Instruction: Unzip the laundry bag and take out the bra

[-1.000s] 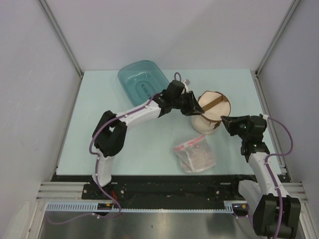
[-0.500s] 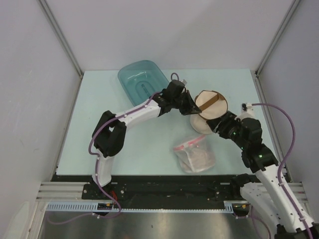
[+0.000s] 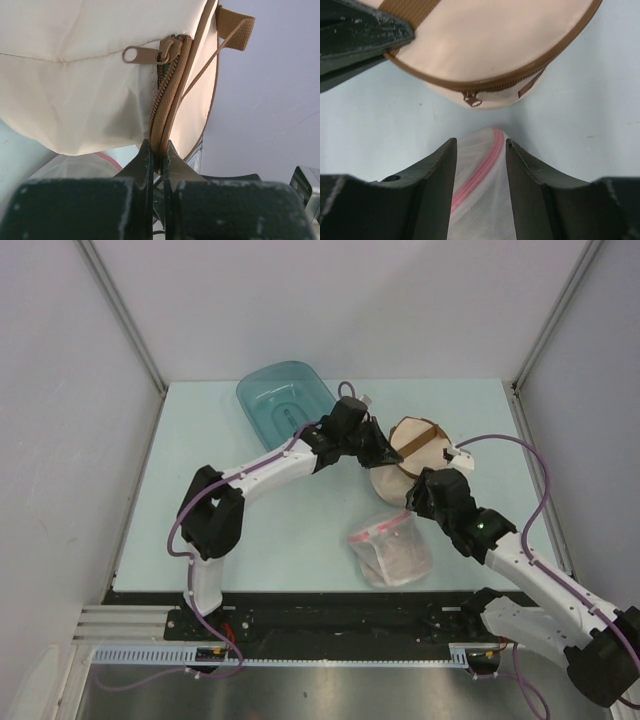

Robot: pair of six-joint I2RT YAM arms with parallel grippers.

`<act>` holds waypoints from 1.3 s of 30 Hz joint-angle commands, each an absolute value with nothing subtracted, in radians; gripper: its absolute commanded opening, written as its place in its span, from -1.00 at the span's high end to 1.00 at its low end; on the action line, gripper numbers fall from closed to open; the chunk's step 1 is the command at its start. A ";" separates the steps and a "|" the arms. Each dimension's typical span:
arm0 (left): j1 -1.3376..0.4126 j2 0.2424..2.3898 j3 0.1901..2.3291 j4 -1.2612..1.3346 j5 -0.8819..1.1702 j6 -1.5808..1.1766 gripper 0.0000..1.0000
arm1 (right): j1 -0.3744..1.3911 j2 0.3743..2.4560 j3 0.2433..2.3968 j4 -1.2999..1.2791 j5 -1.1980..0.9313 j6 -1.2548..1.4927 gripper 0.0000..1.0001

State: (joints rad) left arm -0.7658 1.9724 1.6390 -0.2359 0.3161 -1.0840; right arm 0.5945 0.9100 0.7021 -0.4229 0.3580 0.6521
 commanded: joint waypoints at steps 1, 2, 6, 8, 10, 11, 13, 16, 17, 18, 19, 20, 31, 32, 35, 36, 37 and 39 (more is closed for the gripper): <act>-0.765 1.905 1.632 -0.207 0.311 -1.106 0.99 | 0.601 0.937 0.758 -0.336 0.457 0.631 0.05; -0.767 1.905 1.628 -0.203 0.314 -1.108 0.99 | 0.601 0.949 0.759 -0.319 0.459 0.632 0.04; -0.769 1.902 1.621 -0.195 0.318 -1.112 0.99 | 0.601 0.988 0.767 -0.275 0.474 0.627 0.06; -0.770 1.899 1.617 -0.196 0.316 -1.114 0.99 | 0.600 1.000 0.775 -0.252 0.486 0.627 0.10; -0.770 1.894 1.615 -0.193 0.314 -1.112 0.99 | 0.601 1.019 0.778 -0.235 0.501 0.629 0.15; -0.770 1.893 1.614 -0.192 0.318 -1.112 0.99 | 0.603 1.025 0.778 -0.229 0.509 0.629 0.17; -0.770 1.891 1.611 -0.189 0.319 -1.111 0.99 | 0.603 1.037 0.778 -0.227 0.558 0.641 0.26; -0.770 1.884 1.597 -0.173 0.322 -1.117 0.99 | 0.603 1.043 0.778 -0.218 0.609 0.644 0.35; -0.770 1.882 1.592 -0.173 0.321 -1.117 0.99 | 0.603 1.046 0.776 -0.212 0.609 0.634 0.37; -0.770 1.881 1.592 -0.175 0.322 -1.117 0.99 | 0.601 1.048 0.778 -0.204 0.607 0.623 0.42; -0.770 1.881 1.591 -0.173 0.321 -1.117 0.99 | 0.603 1.049 0.776 -0.196 0.603 0.618 0.45; -0.770 1.879 1.591 -0.173 0.322 -1.114 0.99 | 0.603 1.049 0.778 -0.196 0.603 0.620 0.48; -0.727 1.873 1.618 -0.215 0.368 -1.019 0.99 | 0.471 0.948 0.718 -0.271 0.562 0.583 1.00; -0.721 1.878 1.621 -0.200 0.412 -0.991 0.99 | 0.433 0.927 0.704 -0.273 0.534 0.578 1.00; -0.700 1.971 1.751 -0.245 0.535 -0.916 0.99 | 0.281 0.847 0.647 -0.276 0.422 0.580 1.00; -0.698 1.998 1.799 -0.283 0.548 -0.891 0.99 | 0.247 0.816 0.638 -0.270 0.344 0.580 1.00; -0.699 2.020 1.842 -0.335 0.555 -0.868 0.99 | 0.201 0.808 0.631 -0.264 0.312 0.572 1.00; -0.698 2.074 1.922 -0.365 0.566 -0.836 0.99 | 0.196 0.804 0.634 -0.261 0.244 0.566 1.00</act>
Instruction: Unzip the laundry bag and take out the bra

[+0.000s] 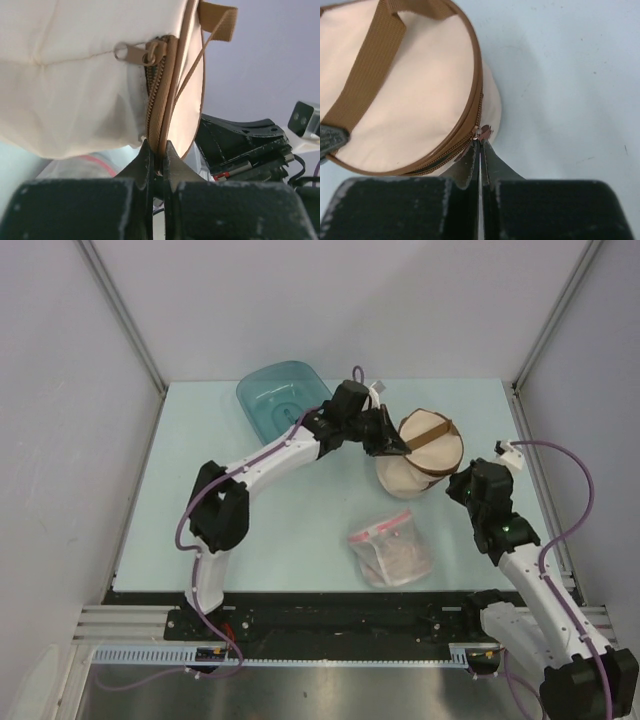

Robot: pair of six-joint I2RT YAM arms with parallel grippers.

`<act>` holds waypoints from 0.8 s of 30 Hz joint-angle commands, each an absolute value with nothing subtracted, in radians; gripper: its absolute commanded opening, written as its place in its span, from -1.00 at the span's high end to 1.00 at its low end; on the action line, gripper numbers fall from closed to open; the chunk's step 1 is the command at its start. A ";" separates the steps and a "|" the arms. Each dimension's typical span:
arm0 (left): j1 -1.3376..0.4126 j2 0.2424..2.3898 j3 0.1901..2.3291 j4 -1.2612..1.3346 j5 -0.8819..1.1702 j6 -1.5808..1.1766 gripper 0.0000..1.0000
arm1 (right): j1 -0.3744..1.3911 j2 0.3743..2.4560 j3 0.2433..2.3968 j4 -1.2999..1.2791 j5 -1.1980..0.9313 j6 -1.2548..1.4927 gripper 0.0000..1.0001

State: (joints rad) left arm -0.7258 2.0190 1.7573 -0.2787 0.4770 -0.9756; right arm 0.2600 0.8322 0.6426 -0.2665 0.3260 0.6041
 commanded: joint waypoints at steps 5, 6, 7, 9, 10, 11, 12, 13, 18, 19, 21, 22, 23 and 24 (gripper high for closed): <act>-0.695 2.199 2.161 -0.475 0.548 -0.746 0.99 | 0.311 0.787 0.634 -0.299 0.219 0.629 1.00; -0.693 2.229 2.211 -0.541 0.529 -0.729 0.62 | 0.337 0.785 0.635 -0.299 0.235 0.646 1.00; -0.693 2.274 2.309 -0.576 0.525 -0.713 0.31 | 0.365 0.784 0.634 -0.295 0.239 0.661 1.00; -0.689 2.298 2.359 -0.638 0.519 -0.683 -0.45 | 0.426 0.788 0.637 -0.275 0.241 0.709 1.00; -0.687 2.277 2.346 -0.647 0.497 -0.672 -0.64 | 0.439 0.790 0.638 -0.269 0.239 0.724 1.00; -0.686 2.257 2.329 -0.655 0.474 -0.651 -0.77 | 0.451 0.795 0.638 -0.262 0.235 0.741 1.00; -0.686 2.235 2.304 -0.663 0.453 -0.638 -0.99 | 0.451 0.799 0.641 -0.250 0.230 0.767 1.00; -0.684 2.171 2.243 -0.664 0.410 -0.618 -1.00 | 0.454 0.799 0.640 -0.241 0.224 0.778 1.00; -0.687 1.953 1.966 -0.557 0.350 -0.632 -1.00 | 0.453 0.845 0.644 -0.201 0.216 0.798 1.00; -0.690 1.924 1.866 -0.530 0.351 -0.662 -0.99 | 0.453 0.851 0.644 -0.195 0.218 0.796 1.00; -0.696 1.856 1.772 -0.433 0.394 -0.712 -1.00 | 0.454 0.864 0.646 -0.186 0.216 0.799 1.00; -0.701 1.844 1.687 -0.395 0.419 -0.769 -1.00 | 0.453 0.867 0.646 -0.184 0.218 0.801 1.00; -0.706 1.838 1.657 -0.359 0.461 -0.797 -1.00 | 0.453 0.870 0.646 -0.181 0.216 0.802 1.00; -0.719 1.841 1.635 -0.301 0.477 -0.820 -1.00 | 0.453 0.870 0.644 -0.181 0.216 0.801 1.00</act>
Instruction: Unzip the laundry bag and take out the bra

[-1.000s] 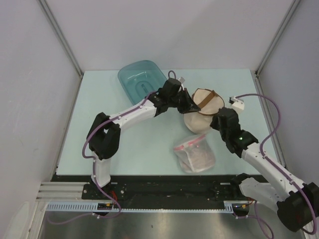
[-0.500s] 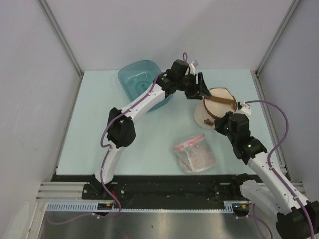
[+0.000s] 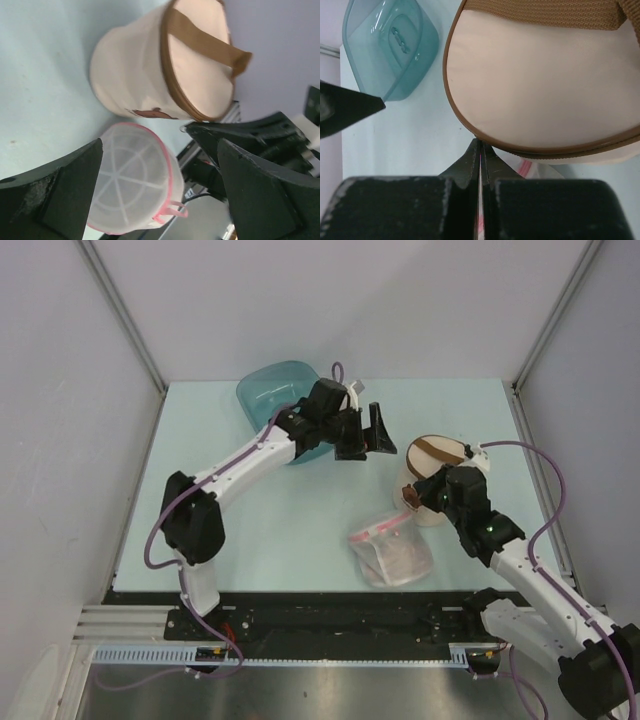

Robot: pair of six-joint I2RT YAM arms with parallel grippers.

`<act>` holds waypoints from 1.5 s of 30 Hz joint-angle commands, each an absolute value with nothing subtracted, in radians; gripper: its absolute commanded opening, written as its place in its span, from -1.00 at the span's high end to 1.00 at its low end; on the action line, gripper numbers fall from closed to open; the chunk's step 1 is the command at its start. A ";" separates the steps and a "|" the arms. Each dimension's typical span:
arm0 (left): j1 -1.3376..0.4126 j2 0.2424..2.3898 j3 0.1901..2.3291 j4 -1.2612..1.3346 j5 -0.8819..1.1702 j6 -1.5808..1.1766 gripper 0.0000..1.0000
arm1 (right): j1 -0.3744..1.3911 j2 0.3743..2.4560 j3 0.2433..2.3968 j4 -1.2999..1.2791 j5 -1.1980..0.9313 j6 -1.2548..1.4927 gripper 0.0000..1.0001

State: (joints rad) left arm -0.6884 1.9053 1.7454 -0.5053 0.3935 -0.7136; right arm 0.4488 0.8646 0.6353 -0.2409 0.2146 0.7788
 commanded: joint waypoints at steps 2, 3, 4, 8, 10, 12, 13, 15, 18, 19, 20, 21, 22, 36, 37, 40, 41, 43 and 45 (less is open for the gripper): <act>-0.732 1.861 1.624 -0.272 0.497 -0.871 -1.00 | 0.453 0.867 0.646 -0.181 0.216 0.801 1.00; -0.741 1.894 1.626 -0.247 0.524 -0.891 -1.00 | 0.451 0.865 0.644 -0.186 0.218 0.799 1.00; -0.745 1.908 1.631 -0.227 0.540 -0.925 -0.99 | 0.453 0.858 0.644 -0.187 0.218 0.799 1.00; -0.770 1.976 1.683 -0.210 0.537 -0.957 -1.00 | 0.451 0.836 0.646 -0.219 0.233 0.795 1.00; -0.775 2.008 1.715 -0.216 0.525 -0.968 -1.00 | 0.448 0.827 0.644 -0.238 0.238 0.793 1.00; -0.779 2.026 1.726 -0.203 0.517 -0.977 -0.98 | 0.446 0.816 0.644 -0.253 0.242 0.798 1.00; -0.781 2.035 1.739 -0.210 0.496 -0.980 -0.97 | 0.445 0.813 0.644 -0.258 0.244 0.798 1.00; -0.782 2.066 1.747 -0.203 0.497 -0.991 -0.90 | 0.446 0.808 0.646 -0.262 0.239 0.798 1.00; -0.785 2.085 1.759 -0.192 0.489 -1.009 -0.64 | 0.445 0.808 0.644 -0.276 0.241 0.799 1.00; -0.787 2.088 1.775 -0.196 0.474 -1.005 -0.51 | 0.445 0.810 0.644 -0.281 0.242 0.801 1.00; -0.785 2.097 1.781 -0.213 0.468 -1.003 -0.20 | 0.446 0.811 0.644 -0.287 0.242 0.798 1.00; -0.785 2.105 1.789 -0.222 0.463 -0.999 -0.02 | 0.443 0.811 0.644 -0.288 0.242 0.796 1.00; -0.784 2.109 1.805 -0.232 0.462 -0.990 0.19 | 0.443 0.810 0.644 -0.290 0.245 0.782 1.00; -0.697 2.033 1.835 -0.362 0.469 -0.818 0.99 | 0.008 0.693 0.605 -0.431 0.072 0.558 1.00; -0.689 2.029 1.835 -0.365 0.485 -0.809 0.99 | -0.042 0.702 0.597 -0.417 0.022 0.552 1.00; -0.658 2.026 1.835 -0.361 0.578 -0.762 0.99 | -0.138 0.722 0.575 -0.382 -0.050 0.545 1.00; -0.647 2.029 1.838 -0.360 0.598 -0.750 0.99 | -0.150 0.735 0.572 -0.374 -0.058 0.543 1.00; -0.641 2.036 1.850 -0.373 0.641 -0.715 0.99 | -0.150 0.747 0.572 -0.350 -0.086 0.541 1.00; -0.635 2.033 1.848 -0.382 0.629 -0.690 0.99 | -0.150 0.750 0.574 -0.328 -0.118 0.541 1.00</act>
State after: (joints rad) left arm -0.7174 2.1029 1.7992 -0.3325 0.5884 -0.8196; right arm -0.1150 0.7399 0.5785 -0.3660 -0.1303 0.5964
